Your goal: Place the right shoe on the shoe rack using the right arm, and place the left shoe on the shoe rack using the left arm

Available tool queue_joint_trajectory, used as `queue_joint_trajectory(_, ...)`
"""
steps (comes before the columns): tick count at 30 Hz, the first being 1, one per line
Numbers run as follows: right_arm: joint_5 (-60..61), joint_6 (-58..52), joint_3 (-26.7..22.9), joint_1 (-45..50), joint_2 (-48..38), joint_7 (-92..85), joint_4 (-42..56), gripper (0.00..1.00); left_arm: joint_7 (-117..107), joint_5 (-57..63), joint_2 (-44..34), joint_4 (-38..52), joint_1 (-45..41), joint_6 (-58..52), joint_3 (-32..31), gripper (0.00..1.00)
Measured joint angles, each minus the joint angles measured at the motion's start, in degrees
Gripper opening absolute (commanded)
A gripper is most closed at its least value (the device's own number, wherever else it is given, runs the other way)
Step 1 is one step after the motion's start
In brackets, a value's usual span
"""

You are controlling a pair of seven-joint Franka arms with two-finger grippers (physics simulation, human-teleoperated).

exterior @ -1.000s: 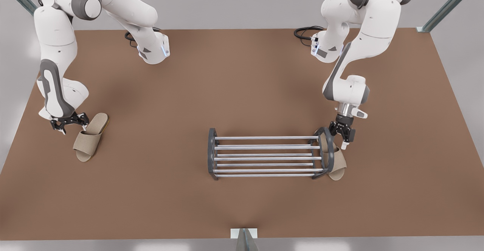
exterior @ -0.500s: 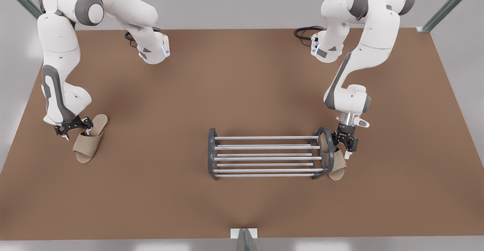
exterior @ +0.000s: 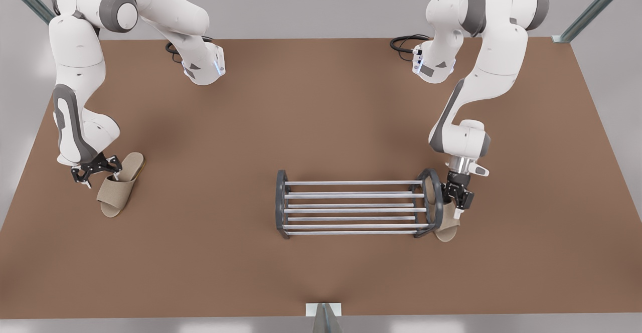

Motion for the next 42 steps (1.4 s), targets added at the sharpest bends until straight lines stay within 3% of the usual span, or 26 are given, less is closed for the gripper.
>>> queue_joint_trajectory(13,0.59,-0.43,0.00,0.62,2.22,-1.82,4.02,1.00,-0.55,-0.15,1.10,4.01,0.28,-1.46,0.00,0.75)
queue_joint_trajectory(14,0.60,-0.46,0.00,0.64,2.36,-1.91,4.17,1.00,-0.59,-0.16,1.03,5.17,0.61,-1.54,0.00,0.61)
queue_joint_trajectory(16,0.61,-0.50,0.00,0.65,2.57,-2.07,4.49,1.00,-0.67,-0.18,0.85,6.29,1.23,-1.74,0.01,0.21)
queue_joint_trajectory(21,0.62,-0.59,0.00,0.74,2.94,-2.42,5.07,1.00,-1.07,0.30,0.65,7.59,3.92,-1.72,0.07,0.21)
queue_joint_trajectory(22,0.62,-0.61,0.00,0.74,3.06,-2.47,5.12,0.94,-1.18,0.89,0.50,8.31,4.63,-1.38,0.06,0.21)
queue_joint_trajectory(24,0.62,-0.66,0.00,0.89,3.14,-2.57,5.16,0.73,-1.88,5.98,-1.94,10.99,6.72,1.26,0.10,0.21)
queue_joint_trajectory(26,0.62,-0.79,0.00,0.98,2.96,-2.66,5.17,0.57,-4.44,17.45,-9.56,12.20,7.83,6.60,-0.55,0.21)
queue_joint_trajectory(31,0.79,-3.10,0.00,0.96,-0.58,-2.80,5.17,0.50,-10.31,34.33,-29.21,11.93,0.88,20.17,-5.50,0.21)
queue_joint_trajectory(32,0.72,-3.81,-0.01,1.14,-2.36,-2.82,5.17,0.27,-11.30,35.61,-31.73,11.99,-0.97,22.76,-5.90,0.21)
queue_joint_trajectory(33,0.63,-4.45,-0.01,1.62,-4.26,-2.83,5.24,0.21,-12.22,36.56,-32.81,12.02,-2.43,25.19,-6.74,0.21)
queue_joint_trajectory(42,-1.91,-11.25,-0.05,7.38,-11.23,-2.34,14.14,0.21,-18.48,38.38,-24.01,11.87,-25.63,38.83,-7.78,0.21)
